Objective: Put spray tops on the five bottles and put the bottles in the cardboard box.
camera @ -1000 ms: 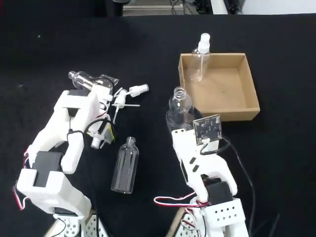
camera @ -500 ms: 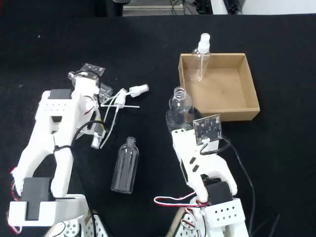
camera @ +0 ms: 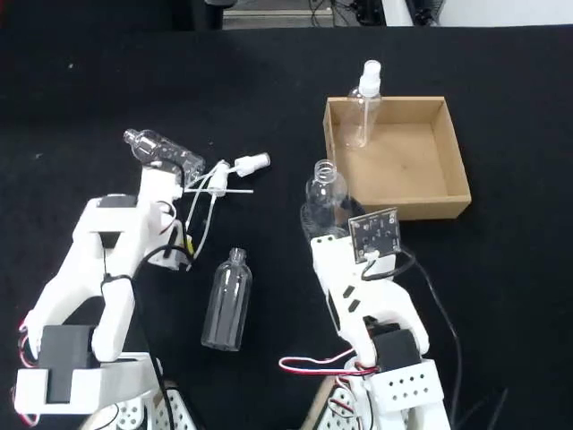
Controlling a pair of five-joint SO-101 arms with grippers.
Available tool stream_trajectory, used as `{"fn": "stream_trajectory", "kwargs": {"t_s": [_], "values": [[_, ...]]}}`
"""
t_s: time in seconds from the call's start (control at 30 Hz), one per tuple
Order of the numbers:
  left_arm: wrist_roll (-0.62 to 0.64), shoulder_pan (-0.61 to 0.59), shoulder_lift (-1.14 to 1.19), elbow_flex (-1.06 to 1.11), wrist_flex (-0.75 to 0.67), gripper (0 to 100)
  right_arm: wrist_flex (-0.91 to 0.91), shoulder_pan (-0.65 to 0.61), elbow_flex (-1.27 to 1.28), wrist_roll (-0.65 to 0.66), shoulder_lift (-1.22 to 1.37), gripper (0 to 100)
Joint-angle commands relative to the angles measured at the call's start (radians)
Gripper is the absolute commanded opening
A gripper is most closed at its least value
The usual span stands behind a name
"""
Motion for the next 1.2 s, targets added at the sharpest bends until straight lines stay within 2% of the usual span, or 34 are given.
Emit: {"fn": "stream_trajectory", "kwargs": {"t_s": [0.0,0.13,0.27,0.37,0.47,0.67,0.8,0.97,1.07,1.17], "values": [[0.106,0.012,-0.041,0.036,-0.084,24,-0.029,-0.009,-0.007,0.0,-0.016,1.1],[0.13,0.013,-0.051,0.039,-0.068,22,-0.029,-0.008,-0.007,0.0,-0.016,1.1],[0.129,0.053,-0.051,0.027,0.0,2,-0.029,-0.008,-0.007,0.0,-0.016,1.1],[0.077,0.058,-0.051,-0.027,0.107,6,-0.029,-0.006,-0.007,0.0,-0.016,1.1],[-0.077,0.012,-0.051,-0.133,0.265,3,-0.029,-0.006,-0.007,0.0,-0.016,1.1],[-0.344,-0.206,-0.051,-0.49,0.655,3,-0.029,-0.006,-0.008,0.0,-0.016,1.1],[-0.631,-0.346,-0.051,-0.691,0.888,3,-0.029,-0.009,-0.008,0.0,-0.016,1.2],[-1.045,-0.625,-0.037,-0.71,0.879,3,-0.029,-0.011,-0.005,0.0,-0.016,1.2],[-1.24,-0.779,-0.015,-0.667,0.868,3,-0.029,-0.011,-0.005,0.0,-0.016,1.2],[-1.369,-0.905,0.017,-0.607,0.787,3,-0.029,-0.011,-0.004,0.0,-0.016,1.2]]}}
